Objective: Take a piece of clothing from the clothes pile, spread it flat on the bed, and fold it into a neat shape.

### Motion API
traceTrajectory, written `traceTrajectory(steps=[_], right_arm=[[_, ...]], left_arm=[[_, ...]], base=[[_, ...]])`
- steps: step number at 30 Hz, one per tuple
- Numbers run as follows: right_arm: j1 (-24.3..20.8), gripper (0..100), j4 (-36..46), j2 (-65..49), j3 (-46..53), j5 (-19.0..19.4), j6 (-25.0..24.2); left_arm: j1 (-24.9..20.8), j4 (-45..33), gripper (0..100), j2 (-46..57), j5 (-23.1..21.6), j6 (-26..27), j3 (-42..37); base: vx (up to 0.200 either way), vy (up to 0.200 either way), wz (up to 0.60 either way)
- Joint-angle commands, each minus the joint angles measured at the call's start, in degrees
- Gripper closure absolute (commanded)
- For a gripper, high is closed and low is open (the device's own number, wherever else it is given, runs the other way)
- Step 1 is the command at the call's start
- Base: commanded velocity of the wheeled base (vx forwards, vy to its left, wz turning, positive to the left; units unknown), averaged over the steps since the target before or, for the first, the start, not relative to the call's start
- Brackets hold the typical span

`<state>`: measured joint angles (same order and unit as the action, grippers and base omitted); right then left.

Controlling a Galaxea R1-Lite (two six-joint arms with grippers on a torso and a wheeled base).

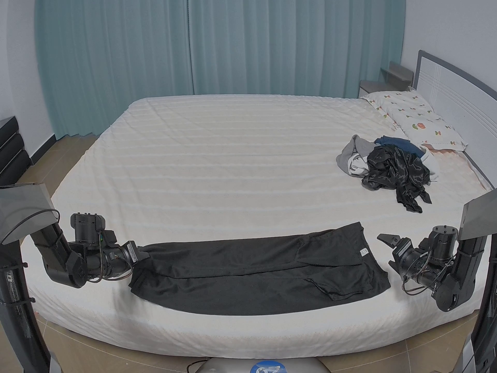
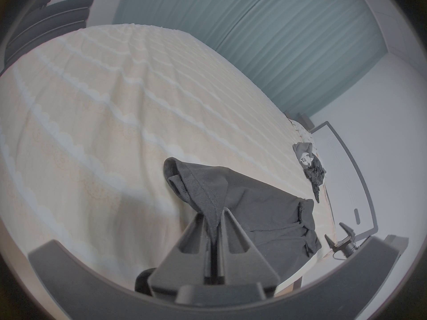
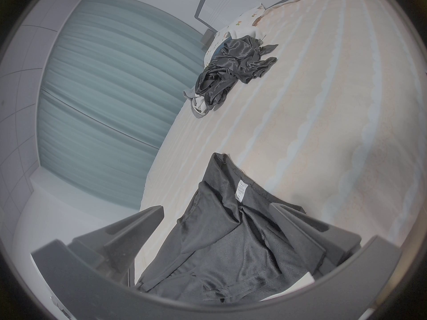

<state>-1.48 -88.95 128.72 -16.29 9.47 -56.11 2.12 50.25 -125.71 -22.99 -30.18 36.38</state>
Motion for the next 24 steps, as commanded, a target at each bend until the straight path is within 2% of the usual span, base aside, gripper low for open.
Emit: traceTrajectory(steps=[1,4,11,16,21,23,24], right_arm=[[0.7,0,-0.5,0.0,-0.6,0.0,0.0],[1.1,0,-0.5,0.4,-0.8,0.0,0.0],[1.1,0,-0.5,1.3,-1.1,0.4,0.0],[1.5,0,-0.5,1.5,-1.1,0.4,0.0],[1.8,0,-0.5,1.7,-1.2,0.5,0.0],[1.8,0,-0.5,1.8,-1.2,0.5,0.0],[1.7,0,-0.5,2.1,-1.2,0.5,0.0]], left_arm=[[-1.5,-0.2,100,2.1,0.1,-1.7,0.1],[-3.0,-0.5,100,3.7,0.7,-3.3,0.0],[-7.4,-0.6,100,4.8,6.9,-5.7,0.6],[-8.9,-1.6,100,5.8,7.3,-6.6,1.2],[-10.6,-6.5,100,7.8,9.3,-6.6,3.4],[-11.4,-9.5,100,8.2,10.7,-6.7,5.2],[-12.8,-13.3,100,8.3,12.4,-6.7,7.3]], base=[[0.000,-0.200,0.00],[0.000,-0.200,0.00],[0.000,-0.200,0.00],[0.000,-0.200,0.00],[0.000,-0.200,0.00],[0.000,-0.200,0.00],[0.000,-0.200,0.00]])
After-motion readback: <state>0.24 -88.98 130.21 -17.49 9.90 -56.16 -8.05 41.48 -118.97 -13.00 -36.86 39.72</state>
